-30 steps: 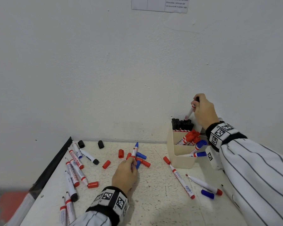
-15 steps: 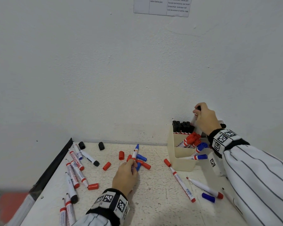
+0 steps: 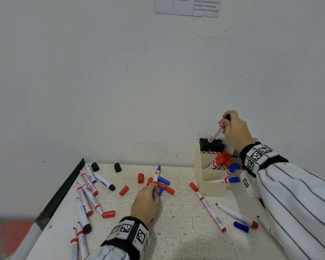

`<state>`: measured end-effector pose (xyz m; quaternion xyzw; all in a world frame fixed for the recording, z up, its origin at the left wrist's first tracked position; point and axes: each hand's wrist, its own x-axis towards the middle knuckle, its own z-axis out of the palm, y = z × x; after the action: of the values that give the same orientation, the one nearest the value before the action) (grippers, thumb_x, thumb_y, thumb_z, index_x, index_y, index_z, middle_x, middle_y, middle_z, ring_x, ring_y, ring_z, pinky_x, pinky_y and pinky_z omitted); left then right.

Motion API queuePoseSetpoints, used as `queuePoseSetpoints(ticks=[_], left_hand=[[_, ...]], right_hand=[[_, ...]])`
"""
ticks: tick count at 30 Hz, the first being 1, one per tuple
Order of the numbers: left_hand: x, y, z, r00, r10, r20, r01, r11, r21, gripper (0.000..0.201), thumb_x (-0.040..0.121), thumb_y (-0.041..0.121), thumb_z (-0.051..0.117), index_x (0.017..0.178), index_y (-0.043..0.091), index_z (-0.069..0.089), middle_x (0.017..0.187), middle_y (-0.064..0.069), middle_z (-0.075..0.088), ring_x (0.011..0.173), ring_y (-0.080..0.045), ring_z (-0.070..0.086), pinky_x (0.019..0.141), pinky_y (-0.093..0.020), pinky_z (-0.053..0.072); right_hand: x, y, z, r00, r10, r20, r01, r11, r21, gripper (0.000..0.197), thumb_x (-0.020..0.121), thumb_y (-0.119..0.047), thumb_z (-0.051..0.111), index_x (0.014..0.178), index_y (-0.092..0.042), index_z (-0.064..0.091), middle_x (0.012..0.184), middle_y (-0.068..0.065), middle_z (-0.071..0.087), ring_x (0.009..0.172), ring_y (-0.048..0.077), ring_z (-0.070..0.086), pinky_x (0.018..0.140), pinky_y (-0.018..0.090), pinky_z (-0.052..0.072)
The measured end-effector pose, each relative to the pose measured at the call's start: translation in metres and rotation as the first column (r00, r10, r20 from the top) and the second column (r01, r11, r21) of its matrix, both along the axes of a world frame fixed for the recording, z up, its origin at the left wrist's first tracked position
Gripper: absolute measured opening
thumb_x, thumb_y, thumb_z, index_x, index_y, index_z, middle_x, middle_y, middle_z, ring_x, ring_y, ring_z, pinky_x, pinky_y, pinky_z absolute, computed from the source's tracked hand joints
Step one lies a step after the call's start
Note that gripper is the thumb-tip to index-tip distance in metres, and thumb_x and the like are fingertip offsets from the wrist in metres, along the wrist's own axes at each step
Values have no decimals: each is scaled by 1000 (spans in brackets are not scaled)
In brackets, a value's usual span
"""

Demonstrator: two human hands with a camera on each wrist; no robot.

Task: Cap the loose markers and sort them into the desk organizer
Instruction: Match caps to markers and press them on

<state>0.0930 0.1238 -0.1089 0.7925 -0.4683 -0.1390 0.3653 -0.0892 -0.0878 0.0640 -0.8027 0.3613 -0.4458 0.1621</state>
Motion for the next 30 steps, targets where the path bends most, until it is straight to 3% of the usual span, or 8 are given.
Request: queuePoseSetpoints(ticks=[4,9,12,17,22,26,28,30], left_hand=[[0,0,0,1000,1,8,-1,1000,2,6,93,22,51,91,27,48,93,6,55,75,-6,52,62,-14,41],[1,0,-1,1000,10,-3,-10,1000,20,4,93,24,52,95,27,51,95,7,57,79,-7,55,71,-20,50],[1,-1,-1,1000,10,-2,-10,1000,12,4,93,24,52,93,27,51,93,7,57,76,-6,54,68,-18,48],[0,-1,0,1000,4,0,-4,1000,18,3,93,24,52,93,27,50,92,8,55,75,-5,54,66,-15,47],[0,0,0,1000,5,4,-5,1000,18,3,93,24,52,93,27,50,93,8,54,78,-5,54,67,-15,46],[0,0,1,1000,6,-2,-6,1000,25,4,93,24,52,95,26,51,94,9,54,80,-5,54,72,-18,49],[-1,0,2,1000,7,-7,-7,1000,24,5,93,22,51,93,27,50,92,9,52,76,-5,53,70,-16,48],[-1,1,3,1000,7,-16,-7,1000,16,5,93,21,51,93,26,51,91,9,53,74,-4,52,67,-14,45]], right_hand=[[5,1,-4,993,60,104,-64,997,32,12,96,-2,37,102,-10,44,89,11,60,57,4,55,57,12,46],[7,-1,-1,997,48,-59,-49,999,-5,13,96,-3,37,103,-7,46,92,13,59,71,20,52,66,27,43],[2,-3,3,999,28,-27,-29,999,-21,16,96,-3,36,109,-2,46,92,13,58,76,24,53,71,35,46],[-3,-3,-3,999,39,-20,-39,999,-18,14,96,-4,38,107,-5,46,86,9,59,72,20,54,63,19,43],[0,-3,-5,999,43,-4,-43,999,-15,11,96,-6,38,104,-8,45,85,10,58,66,21,53,65,27,45],[10,1,-6,992,113,59,-114,994,3,10,96,-4,39,99,-13,43,86,9,59,58,4,55,61,14,48],[14,1,-9,993,118,-17,-117,993,34,10,96,-4,39,97,-13,44,87,12,60,63,15,57,67,22,51],[16,1,-13,992,107,-70,-105,994,31,11,97,-5,38,96,-13,44,87,13,59,69,21,55,67,16,49]])
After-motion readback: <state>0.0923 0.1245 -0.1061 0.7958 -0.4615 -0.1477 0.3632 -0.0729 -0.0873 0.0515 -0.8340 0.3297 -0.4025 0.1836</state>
